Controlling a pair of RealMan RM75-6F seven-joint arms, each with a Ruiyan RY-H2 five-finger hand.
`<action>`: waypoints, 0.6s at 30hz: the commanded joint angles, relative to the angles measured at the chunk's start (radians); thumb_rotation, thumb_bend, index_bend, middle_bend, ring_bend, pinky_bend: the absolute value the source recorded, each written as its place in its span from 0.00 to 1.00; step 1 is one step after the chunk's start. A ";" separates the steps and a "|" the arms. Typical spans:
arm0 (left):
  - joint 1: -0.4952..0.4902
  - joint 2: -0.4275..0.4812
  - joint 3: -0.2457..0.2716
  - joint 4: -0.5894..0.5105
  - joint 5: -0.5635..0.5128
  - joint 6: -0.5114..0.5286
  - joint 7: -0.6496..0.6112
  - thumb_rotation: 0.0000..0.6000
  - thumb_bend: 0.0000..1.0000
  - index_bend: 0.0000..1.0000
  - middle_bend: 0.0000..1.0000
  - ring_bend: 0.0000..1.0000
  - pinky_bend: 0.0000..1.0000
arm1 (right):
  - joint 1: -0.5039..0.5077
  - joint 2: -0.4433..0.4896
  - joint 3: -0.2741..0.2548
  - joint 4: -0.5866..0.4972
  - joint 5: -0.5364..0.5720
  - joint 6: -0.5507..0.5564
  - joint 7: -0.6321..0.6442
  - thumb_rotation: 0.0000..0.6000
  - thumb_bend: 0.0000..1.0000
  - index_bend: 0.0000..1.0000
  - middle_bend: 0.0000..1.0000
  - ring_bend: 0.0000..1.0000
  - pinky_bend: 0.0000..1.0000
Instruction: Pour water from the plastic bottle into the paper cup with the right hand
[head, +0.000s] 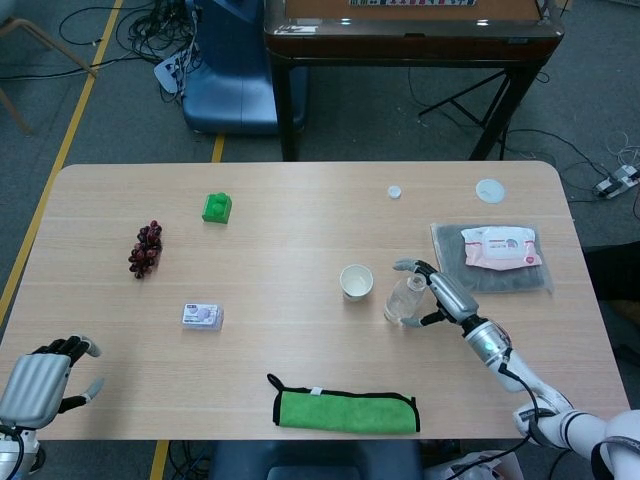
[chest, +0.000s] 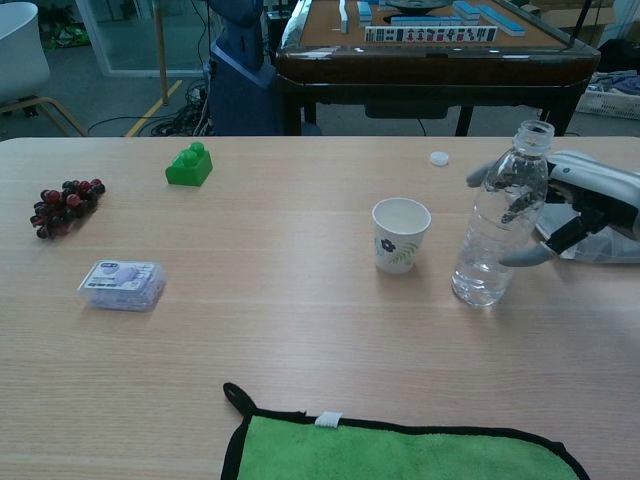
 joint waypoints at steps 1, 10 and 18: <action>-0.001 -0.001 0.000 0.001 -0.001 -0.001 0.001 1.00 0.21 0.45 0.38 0.39 0.52 | -0.016 0.051 -0.004 -0.060 0.010 0.005 -0.082 1.00 0.00 0.19 0.13 0.10 0.30; -0.005 -0.009 0.001 0.005 -0.003 -0.010 0.012 1.00 0.21 0.45 0.38 0.39 0.52 | -0.076 0.204 -0.006 -0.237 0.060 0.027 -0.333 1.00 0.00 0.19 0.13 0.10 0.29; -0.007 -0.020 0.000 0.015 -0.005 -0.012 0.017 1.00 0.21 0.45 0.38 0.38 0.52 | -0.160 0.282 -0.020 -0.320 0.072 0.121 -0.546 1.00 0.00 0.19 0.16 0.10 0.29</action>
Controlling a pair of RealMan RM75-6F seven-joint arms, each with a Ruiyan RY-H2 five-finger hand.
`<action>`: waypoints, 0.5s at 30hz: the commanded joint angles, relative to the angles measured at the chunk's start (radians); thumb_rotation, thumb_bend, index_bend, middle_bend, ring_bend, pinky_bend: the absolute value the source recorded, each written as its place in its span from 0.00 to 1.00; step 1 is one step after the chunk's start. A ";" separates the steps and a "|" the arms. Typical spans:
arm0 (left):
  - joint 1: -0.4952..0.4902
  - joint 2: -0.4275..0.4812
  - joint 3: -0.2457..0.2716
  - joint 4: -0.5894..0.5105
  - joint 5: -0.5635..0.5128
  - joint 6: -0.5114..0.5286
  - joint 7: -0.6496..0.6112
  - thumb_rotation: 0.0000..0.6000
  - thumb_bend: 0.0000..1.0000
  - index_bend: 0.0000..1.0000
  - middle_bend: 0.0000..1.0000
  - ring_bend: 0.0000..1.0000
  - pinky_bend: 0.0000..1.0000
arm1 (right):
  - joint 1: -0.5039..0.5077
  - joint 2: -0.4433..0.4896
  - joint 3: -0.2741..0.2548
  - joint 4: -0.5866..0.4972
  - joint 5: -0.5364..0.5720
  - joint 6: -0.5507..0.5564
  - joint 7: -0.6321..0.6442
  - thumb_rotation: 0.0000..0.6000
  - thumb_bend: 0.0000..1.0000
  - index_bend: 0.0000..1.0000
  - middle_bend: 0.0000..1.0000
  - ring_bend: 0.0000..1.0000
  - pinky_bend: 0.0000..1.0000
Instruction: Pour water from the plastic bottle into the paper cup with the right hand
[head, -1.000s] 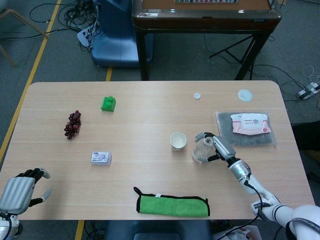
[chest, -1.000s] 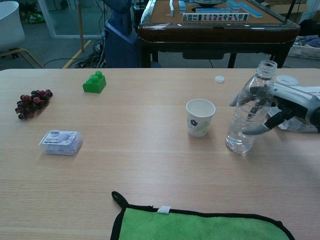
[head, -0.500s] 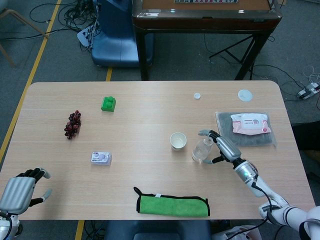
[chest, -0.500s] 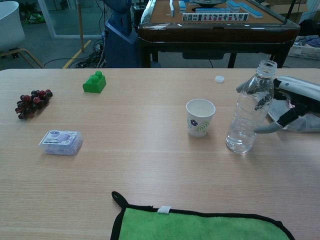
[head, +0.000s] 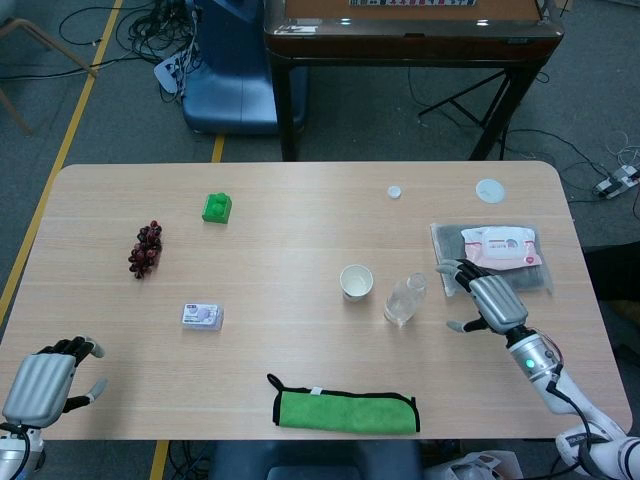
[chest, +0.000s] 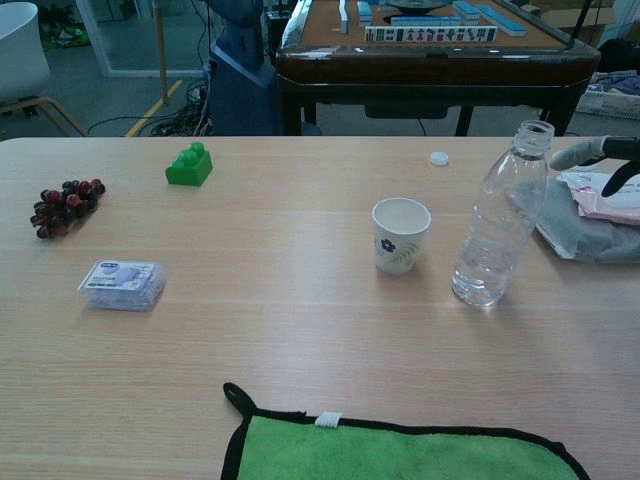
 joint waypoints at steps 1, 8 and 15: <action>0.000 -0.003 -0.001 0.004 0.003 0.004 -0.003 1.00 0.21 0.45 0.38 0.38 0.52 | -0.062 0.047 -0.013 -0.057 0.007 0.067 -0.096 1.00 0.00 0.19 0.16 0.10 0.29; -0.002 -0.015 -0.004 0.028 0.012 0.011 -0.023 1.00 0.21 0.45 0.36 0.37 0.52 | -0.176 0.084 -0.037 -0.117 -0.025 0.229 -0.194 1.00 0.00 0.17 0.19 0.10 0.29; -0.007 -0.023 -0.003 0.037 0.020 0.008 -0.023 1.00 0.21 0.45 0.36 0.37 0.52 | -0.273 0.078 -0.044 -0.118 -0.063 0.378 -0.240 1.00 0.00 0.17 0.20 0.10 0.29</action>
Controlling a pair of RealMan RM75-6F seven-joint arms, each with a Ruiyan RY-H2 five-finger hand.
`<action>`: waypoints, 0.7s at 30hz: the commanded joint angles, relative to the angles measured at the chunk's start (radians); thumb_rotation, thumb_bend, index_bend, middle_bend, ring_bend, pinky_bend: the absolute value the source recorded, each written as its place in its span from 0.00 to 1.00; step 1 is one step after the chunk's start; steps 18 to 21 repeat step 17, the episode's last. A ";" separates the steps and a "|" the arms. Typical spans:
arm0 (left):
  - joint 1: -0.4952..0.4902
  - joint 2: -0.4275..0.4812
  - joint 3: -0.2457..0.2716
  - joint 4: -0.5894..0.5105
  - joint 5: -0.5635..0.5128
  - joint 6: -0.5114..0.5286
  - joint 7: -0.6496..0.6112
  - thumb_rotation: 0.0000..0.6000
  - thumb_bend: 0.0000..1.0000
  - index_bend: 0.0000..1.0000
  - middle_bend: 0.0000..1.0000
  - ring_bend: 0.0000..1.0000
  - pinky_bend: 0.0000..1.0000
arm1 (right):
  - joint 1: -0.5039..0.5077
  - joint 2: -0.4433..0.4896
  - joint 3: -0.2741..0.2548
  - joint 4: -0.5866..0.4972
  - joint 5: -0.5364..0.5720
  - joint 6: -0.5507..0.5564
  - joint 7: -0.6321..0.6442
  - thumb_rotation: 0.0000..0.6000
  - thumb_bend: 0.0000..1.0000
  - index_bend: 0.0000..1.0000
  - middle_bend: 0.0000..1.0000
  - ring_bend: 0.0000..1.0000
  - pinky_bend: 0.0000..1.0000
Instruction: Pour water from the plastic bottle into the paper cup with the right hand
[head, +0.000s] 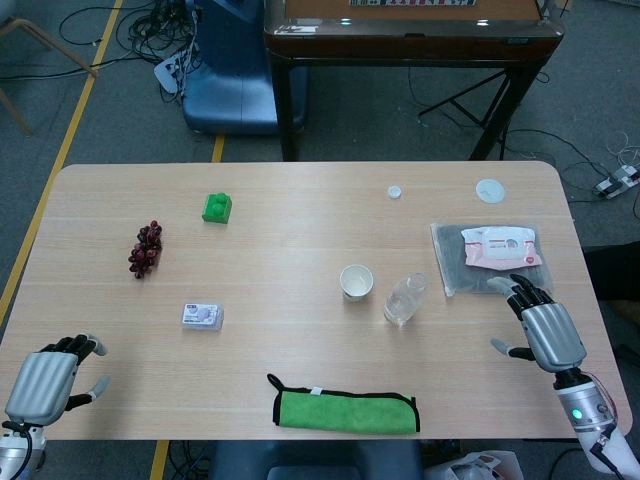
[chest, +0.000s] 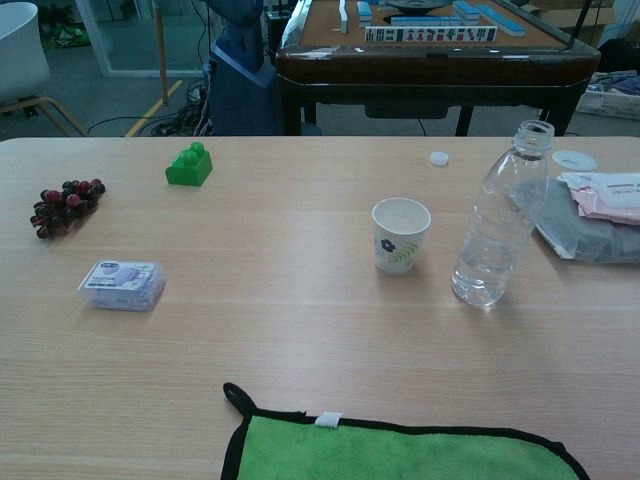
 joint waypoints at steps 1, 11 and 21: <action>-0.001 -0.004 0.000 0.005 0.006 0.003 -0.004 1.00 0.21 0.45 0.36 0.37 0.52 | -0.055 -0.001 -0.009 0.001 -0.022 0.059 -0.029 1.00 0.00 0.17 0.20 0.10 0.29; -0.006 -0.028 -0.004 0.049 0.047 0.029 -0.050 1.00 0.21 0.45 0.36 0.37 0.52 | -0.090 -0.014 0.015 0.048 -0.004 0.065 -0.015 1.00 0.00 0.17 0.21 0.10 0.30; -0.010 -0.028 -0.002 0.051 0.046 0.020 -0.052 1.00 0.21 0.46 0.36 0.37 0.52 | -0.090 -0.015 0.018 0.050 -0.010 0.039 0.000 1.00 0.00 0.17 0.21 0.10 0.30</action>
